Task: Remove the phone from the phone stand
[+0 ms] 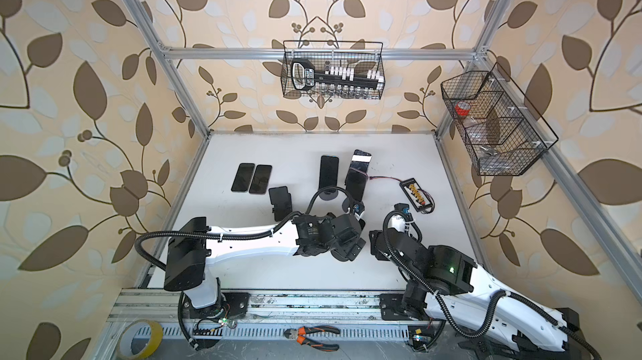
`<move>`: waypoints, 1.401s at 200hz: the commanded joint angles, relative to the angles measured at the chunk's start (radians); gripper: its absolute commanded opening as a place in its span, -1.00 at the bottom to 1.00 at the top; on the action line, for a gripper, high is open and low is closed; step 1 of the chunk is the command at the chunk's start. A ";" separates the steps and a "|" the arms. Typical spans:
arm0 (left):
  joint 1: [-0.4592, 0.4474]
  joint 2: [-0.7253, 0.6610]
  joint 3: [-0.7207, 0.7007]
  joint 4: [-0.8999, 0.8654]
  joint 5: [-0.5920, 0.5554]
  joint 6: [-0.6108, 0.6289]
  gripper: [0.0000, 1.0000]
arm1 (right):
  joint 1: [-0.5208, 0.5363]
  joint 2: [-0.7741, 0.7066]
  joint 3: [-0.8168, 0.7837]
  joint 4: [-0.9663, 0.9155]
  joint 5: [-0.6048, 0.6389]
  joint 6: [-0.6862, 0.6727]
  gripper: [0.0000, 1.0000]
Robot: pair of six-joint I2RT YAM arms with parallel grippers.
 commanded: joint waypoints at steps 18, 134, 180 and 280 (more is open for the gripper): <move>-0.011 0.011 0.052 -0.035 -0.051 -0.058 0.98 | -0.003 0.000 -0.015 0.001 -0.007 0.020 0.37; -0.012 0.072 0.128 -0.071 -0.084 -0.113 0.89 | -0.002 -0.003 -0.002 0.004 -0.013 0.020 0.37; -0.011 0.093 0.146 -0.077 -0.107 -0.125 0.87 | -0.002 0.007 0.023 0.002 0.012 -0.009 0.36; -0.011 0.111 0.143 -0.066 -0.108 -0.139 0.76 | -0.002 0.004 0.022 0.005 0.028 -0.035 0.37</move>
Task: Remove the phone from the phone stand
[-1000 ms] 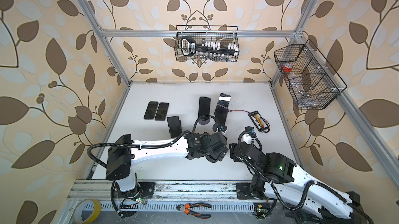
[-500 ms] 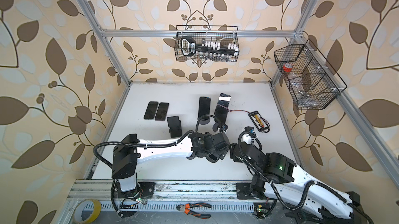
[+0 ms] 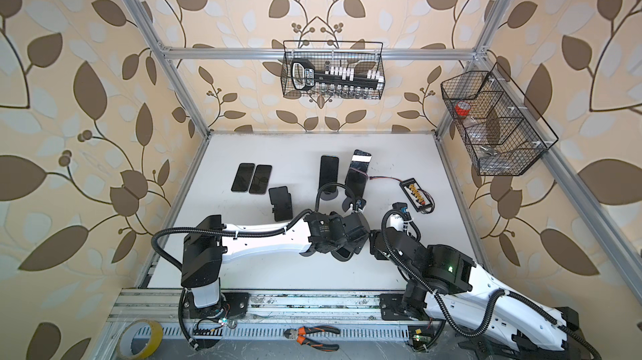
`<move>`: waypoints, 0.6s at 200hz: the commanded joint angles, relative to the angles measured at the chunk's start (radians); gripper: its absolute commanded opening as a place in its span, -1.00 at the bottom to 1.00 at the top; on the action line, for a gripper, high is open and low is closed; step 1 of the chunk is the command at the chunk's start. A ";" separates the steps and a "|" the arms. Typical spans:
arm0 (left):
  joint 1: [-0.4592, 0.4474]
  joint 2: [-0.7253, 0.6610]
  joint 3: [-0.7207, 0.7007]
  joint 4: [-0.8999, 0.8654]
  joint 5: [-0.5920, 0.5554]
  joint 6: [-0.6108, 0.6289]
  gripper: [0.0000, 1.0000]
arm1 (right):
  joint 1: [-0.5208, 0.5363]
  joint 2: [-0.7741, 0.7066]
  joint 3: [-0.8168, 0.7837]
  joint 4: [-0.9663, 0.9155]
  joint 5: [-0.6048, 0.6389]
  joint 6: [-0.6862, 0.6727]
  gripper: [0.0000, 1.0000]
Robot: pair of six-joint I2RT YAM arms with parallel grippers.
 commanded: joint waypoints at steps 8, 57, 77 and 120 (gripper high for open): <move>-0.011 0.010 0.035 -0.006 -0.017 -0.025 0.74 | -0.002 -0.009 0.018 -0.009 0.022 -0.005 0.36; -0.012 -0.001 0.027 -0.004 -0.024 -0.034 0.58 | -0.002 -0.009 0.013 -0.006 0.019 -0.004 0.36; -0.011 -0.008 0.019 0.003 -0.022 -0.035 0.52 | -0.002 -0.005 0.012 -0.005 0.016 -0.004 0.36; -0.011 -0.015 0.013 0.009 -0.013 -0.029 0.44 | -0.002 -0.007 0.011 -0.007 0.016 -0.004 0.36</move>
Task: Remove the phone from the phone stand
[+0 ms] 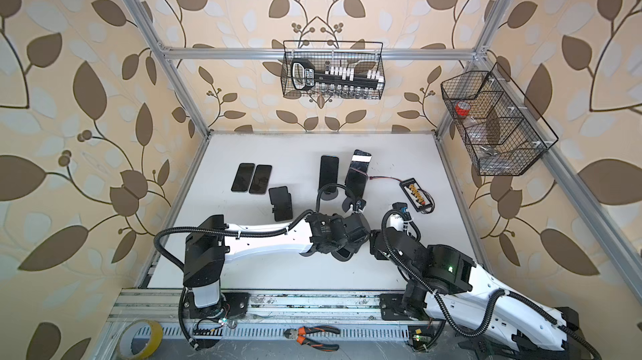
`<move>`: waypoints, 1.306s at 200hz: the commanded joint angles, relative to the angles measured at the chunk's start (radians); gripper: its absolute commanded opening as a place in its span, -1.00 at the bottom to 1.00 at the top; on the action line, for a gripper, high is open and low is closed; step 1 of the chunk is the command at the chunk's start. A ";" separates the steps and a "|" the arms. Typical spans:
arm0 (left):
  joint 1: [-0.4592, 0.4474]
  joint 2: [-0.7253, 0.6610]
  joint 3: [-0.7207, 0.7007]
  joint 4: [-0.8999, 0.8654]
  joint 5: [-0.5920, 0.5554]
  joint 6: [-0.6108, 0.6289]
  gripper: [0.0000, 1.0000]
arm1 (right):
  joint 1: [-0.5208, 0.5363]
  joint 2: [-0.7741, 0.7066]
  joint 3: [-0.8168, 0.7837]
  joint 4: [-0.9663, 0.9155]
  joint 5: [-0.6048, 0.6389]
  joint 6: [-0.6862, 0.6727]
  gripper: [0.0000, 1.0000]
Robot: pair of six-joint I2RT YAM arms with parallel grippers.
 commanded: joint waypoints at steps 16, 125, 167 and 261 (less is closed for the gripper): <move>-0.011 -0.033 0.006 0.015 -0.013 -0.016 0.43 | -0.001 -0.007 0.011 -0.007 0.016 -0.004 0.36; -0.011 -0.106 -0.032 0.067 -0.004 -0.013 0.40 | -0.002 -0.002 0.013 -0.005 0.010 -0.001 0.36; -0.012 -0.114 -0.029 0.071 -0.002 -0.011 0.39 | -0.002 -0.003 0.013 -0.007 -0.002 0.005 0.36; -0.012 -0.148 -0.032 0.082 -0.005 -0.009 0.35 | -0.002 0.004 0.024 -0.005 -0.012 0.016 0.35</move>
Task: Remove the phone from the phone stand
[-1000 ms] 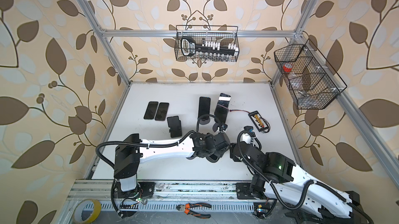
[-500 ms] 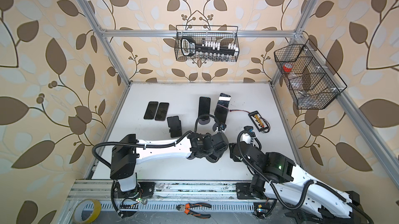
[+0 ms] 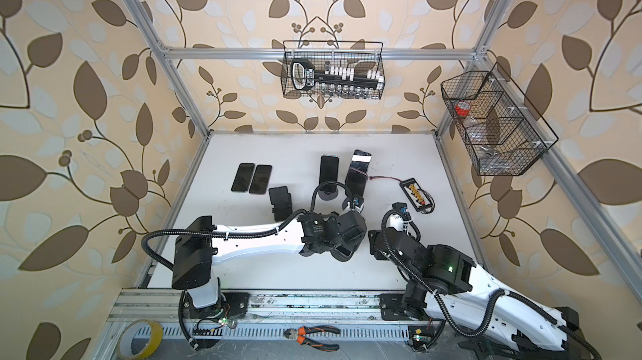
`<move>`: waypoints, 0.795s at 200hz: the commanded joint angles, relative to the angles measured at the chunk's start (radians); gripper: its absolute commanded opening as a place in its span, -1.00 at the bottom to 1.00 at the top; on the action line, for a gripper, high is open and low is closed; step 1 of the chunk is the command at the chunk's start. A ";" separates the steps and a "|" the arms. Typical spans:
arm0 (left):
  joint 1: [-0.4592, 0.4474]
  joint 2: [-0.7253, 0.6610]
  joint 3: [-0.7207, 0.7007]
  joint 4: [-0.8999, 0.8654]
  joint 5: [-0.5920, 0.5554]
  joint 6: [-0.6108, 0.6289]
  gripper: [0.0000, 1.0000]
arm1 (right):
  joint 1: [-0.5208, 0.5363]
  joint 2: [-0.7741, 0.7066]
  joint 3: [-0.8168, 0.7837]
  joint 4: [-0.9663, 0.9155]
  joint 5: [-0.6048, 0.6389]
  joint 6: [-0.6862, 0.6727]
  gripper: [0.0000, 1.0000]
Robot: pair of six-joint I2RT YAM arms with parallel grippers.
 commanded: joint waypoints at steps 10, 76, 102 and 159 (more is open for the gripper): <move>-0.012 -0.082 0.003 0.040 -0.014 -0.009 0.35 | -0.002 0.008 0.031 -0.004 -0.002 0.014 0.35; -0.012 -0.127 0.024 0.031 -0.024 0.017 0.33 | -0.002 0.066 0.083 0.021 -0.005 -0.007 0.35; -0.011 -0.157 0.017 0.035 -0.032 0.025 0.32 | -0.002 0.080 0.085 0.034 -0.016 -0.008 0.34; -0.012 -0.218 0.010 -0.008 -0.044 0.036 0.31 | -0.002 0.116 0.102 0.077 -0.036 -0.020 0.34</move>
